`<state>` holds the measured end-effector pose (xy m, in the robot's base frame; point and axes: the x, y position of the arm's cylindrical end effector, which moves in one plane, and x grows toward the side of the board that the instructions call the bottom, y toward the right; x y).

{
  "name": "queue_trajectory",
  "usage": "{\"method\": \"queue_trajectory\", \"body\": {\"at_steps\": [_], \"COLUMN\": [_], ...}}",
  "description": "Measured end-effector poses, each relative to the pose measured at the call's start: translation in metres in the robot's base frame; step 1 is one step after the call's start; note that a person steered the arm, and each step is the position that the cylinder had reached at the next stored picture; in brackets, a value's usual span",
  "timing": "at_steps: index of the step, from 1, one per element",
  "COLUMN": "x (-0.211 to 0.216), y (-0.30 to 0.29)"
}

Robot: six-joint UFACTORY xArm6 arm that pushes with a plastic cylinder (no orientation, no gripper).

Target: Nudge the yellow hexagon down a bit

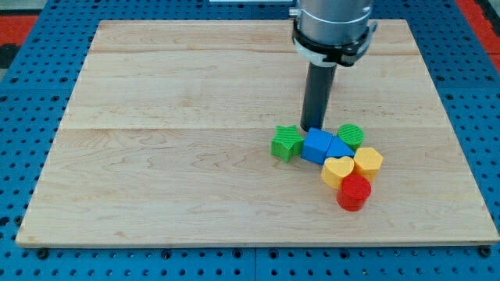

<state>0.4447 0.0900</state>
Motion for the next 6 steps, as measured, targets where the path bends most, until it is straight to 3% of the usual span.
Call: {"method": "queue_trajectory", "body": {"at_steps": [1, 3, 4, 5, 6], "x": [0.009, -0.039, -0.01, 0.048, 0.061], "y": [0.002, 0.038, 0.113, 0.106, 0.09]}}
